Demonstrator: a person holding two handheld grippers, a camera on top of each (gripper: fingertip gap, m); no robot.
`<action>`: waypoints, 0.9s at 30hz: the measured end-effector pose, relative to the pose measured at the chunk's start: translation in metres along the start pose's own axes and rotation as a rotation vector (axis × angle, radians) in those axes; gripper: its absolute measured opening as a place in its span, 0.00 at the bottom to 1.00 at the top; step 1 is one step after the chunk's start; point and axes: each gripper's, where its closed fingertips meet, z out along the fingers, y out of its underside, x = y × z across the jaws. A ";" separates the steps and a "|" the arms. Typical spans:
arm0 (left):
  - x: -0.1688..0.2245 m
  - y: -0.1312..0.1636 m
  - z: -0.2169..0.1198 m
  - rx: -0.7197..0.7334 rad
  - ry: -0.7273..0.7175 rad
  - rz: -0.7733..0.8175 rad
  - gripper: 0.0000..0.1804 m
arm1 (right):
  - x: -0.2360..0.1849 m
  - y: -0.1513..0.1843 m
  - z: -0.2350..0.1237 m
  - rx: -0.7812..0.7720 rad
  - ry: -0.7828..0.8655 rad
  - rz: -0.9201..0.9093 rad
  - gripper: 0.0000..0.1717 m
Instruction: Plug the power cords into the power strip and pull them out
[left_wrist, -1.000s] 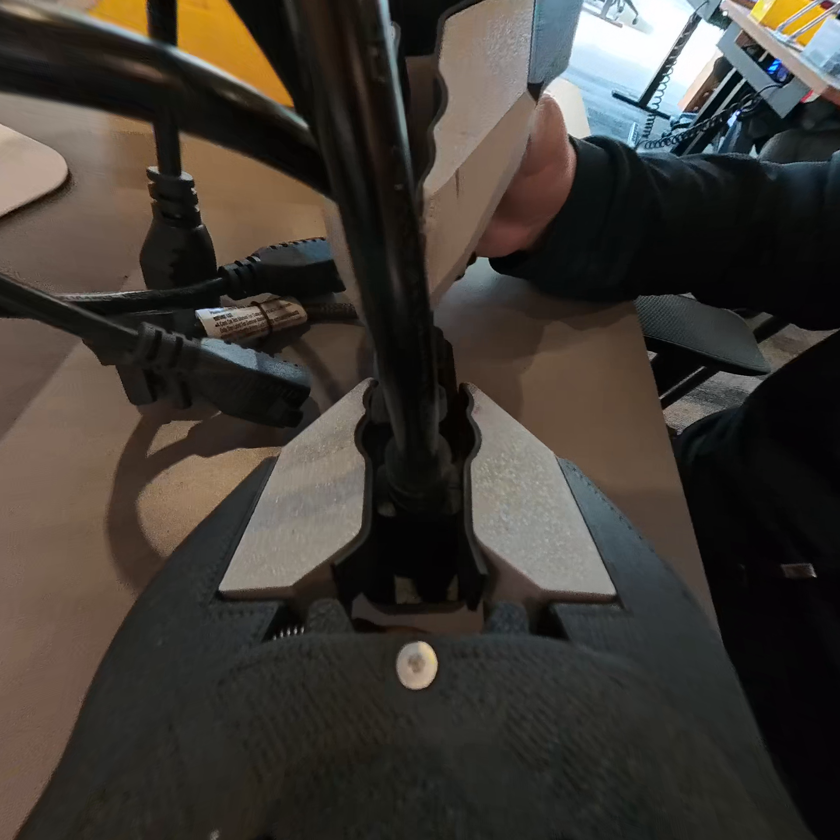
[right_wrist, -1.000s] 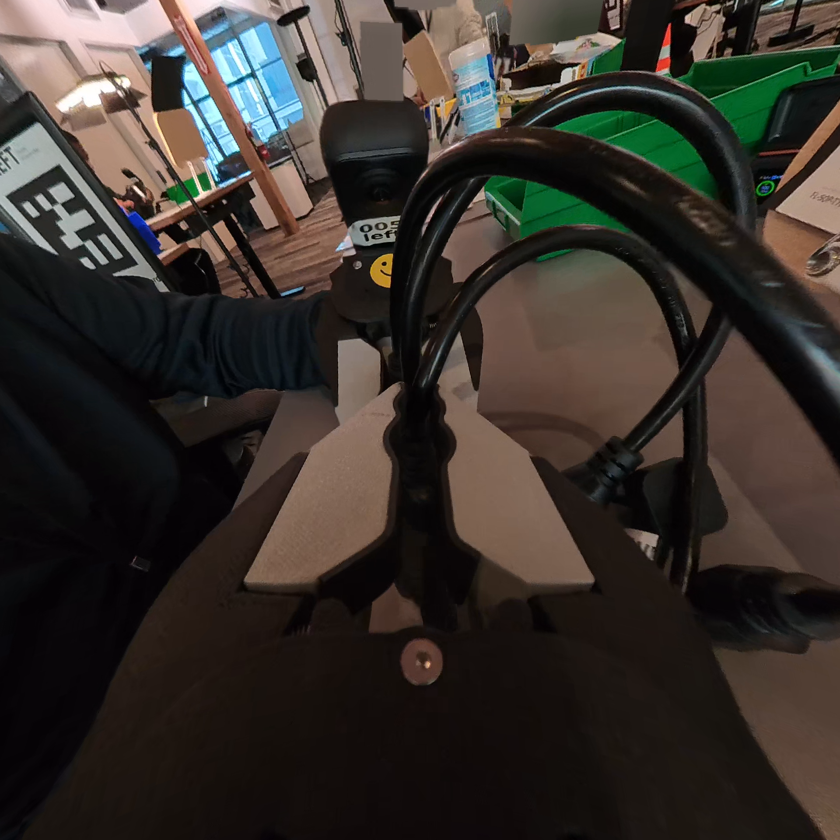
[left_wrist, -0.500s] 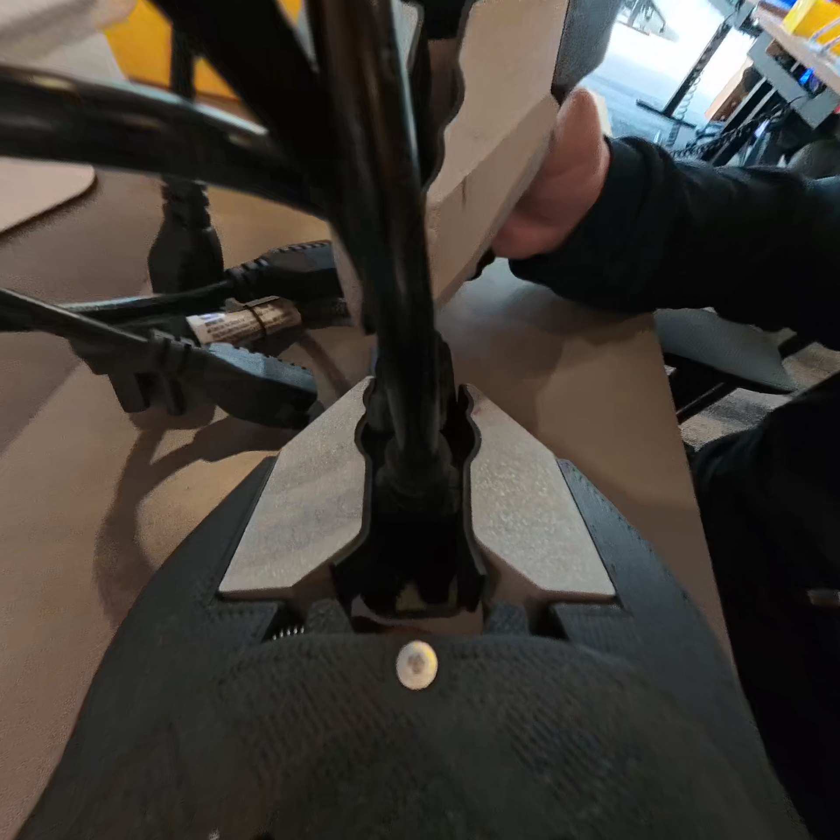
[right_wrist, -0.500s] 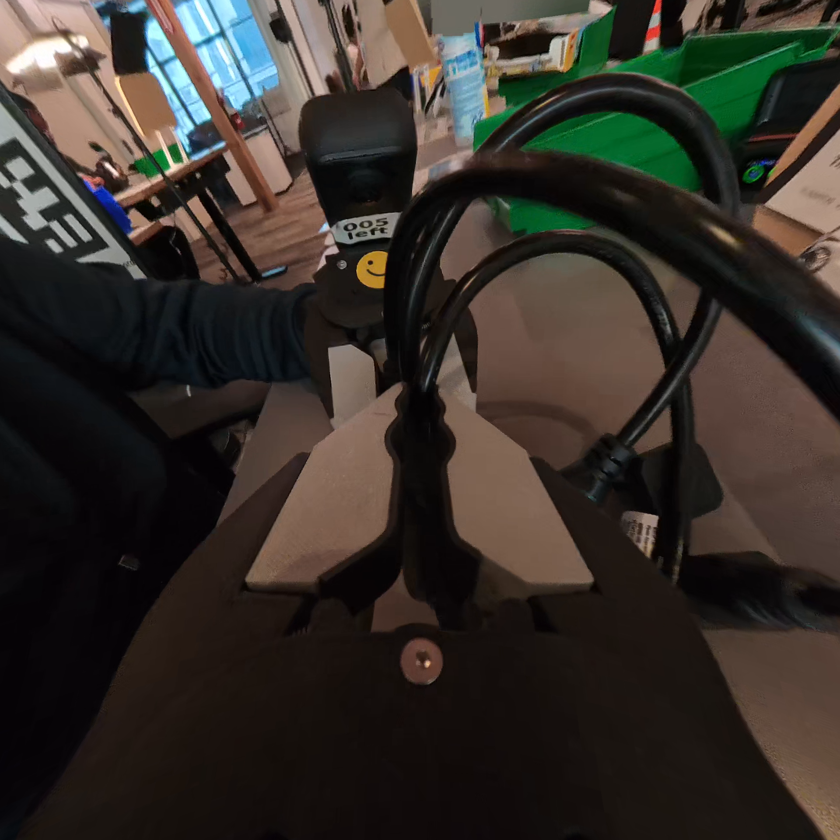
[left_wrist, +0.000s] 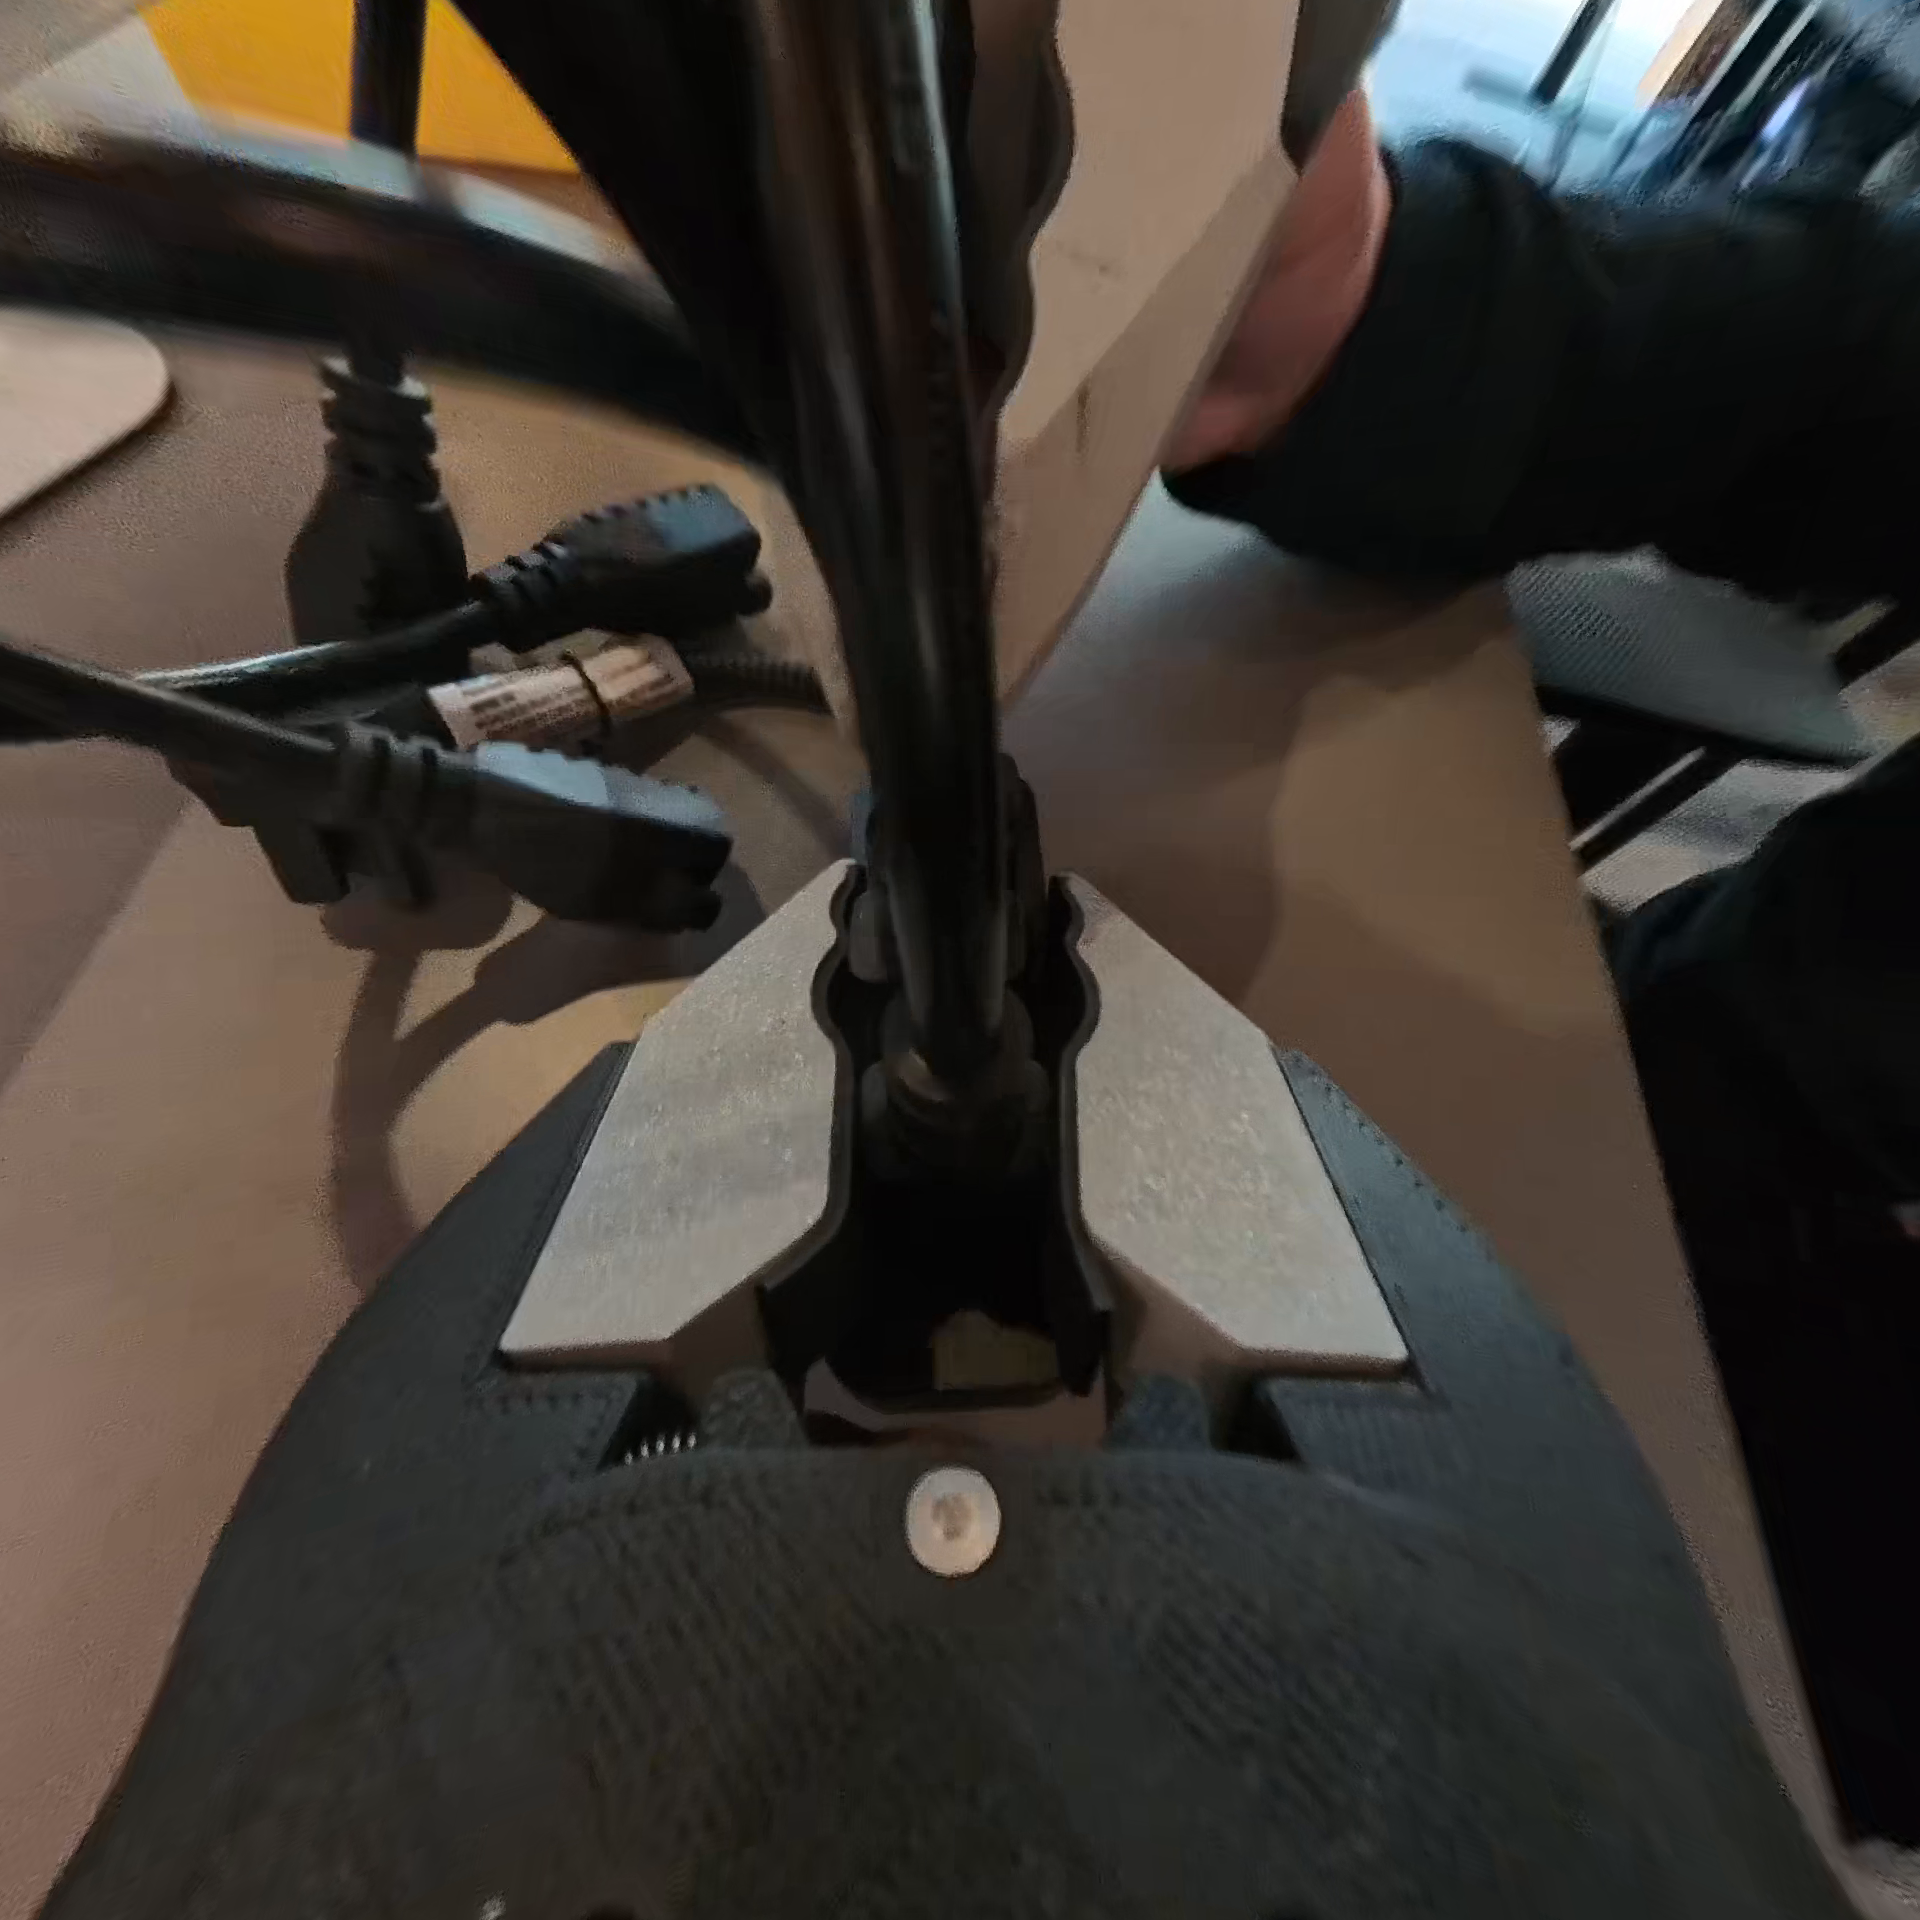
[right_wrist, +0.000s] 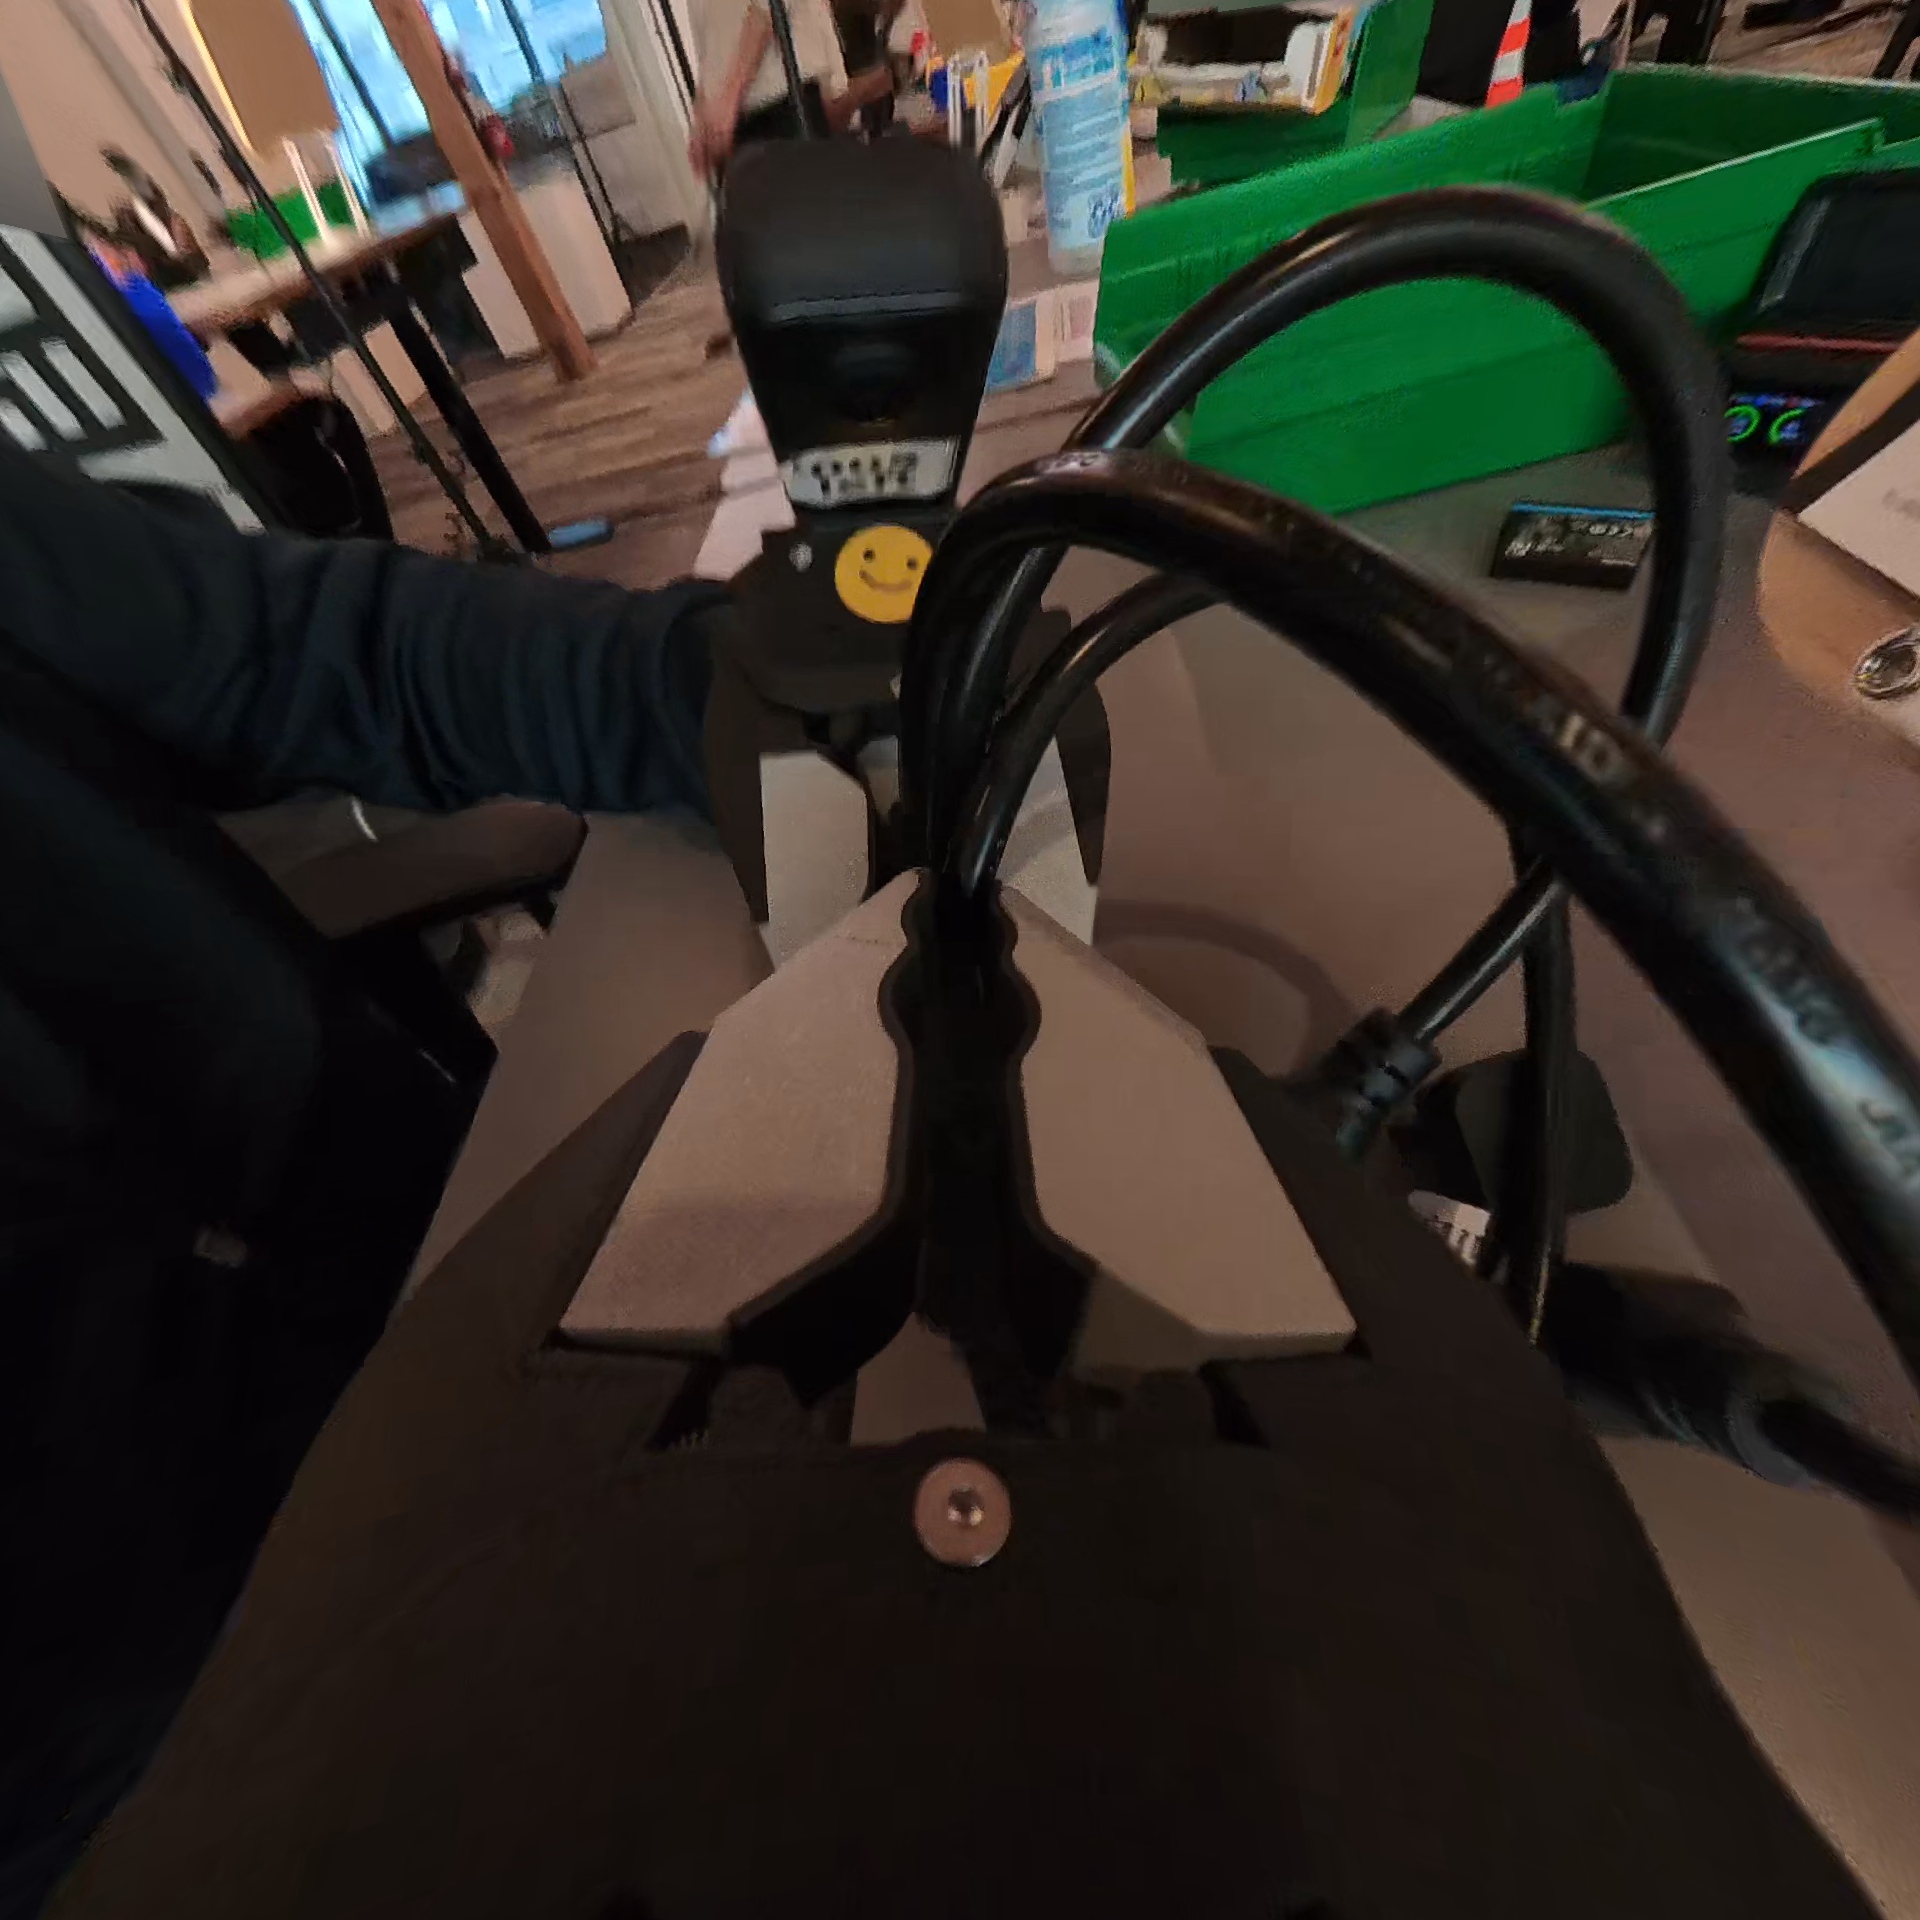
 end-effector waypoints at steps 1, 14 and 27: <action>-0.001 0.003 -0.004 -0.007 -0.012 0.013 0.20 | 0.001 0.004 -0.003 -0.015 0.014 -0.015 0.04; -0.002 -0.007 0.003 0.034 -0.020 -0.005 0.19 | -0.003 -0.005 0.008 0.027 0.035 -0.009 0.03; -0.010 -0.002 -0.004 0.026 -0.018 -0.057 0.19 | 0.012 -0.001 -0.011 0.125 -0.055 0.164 0.03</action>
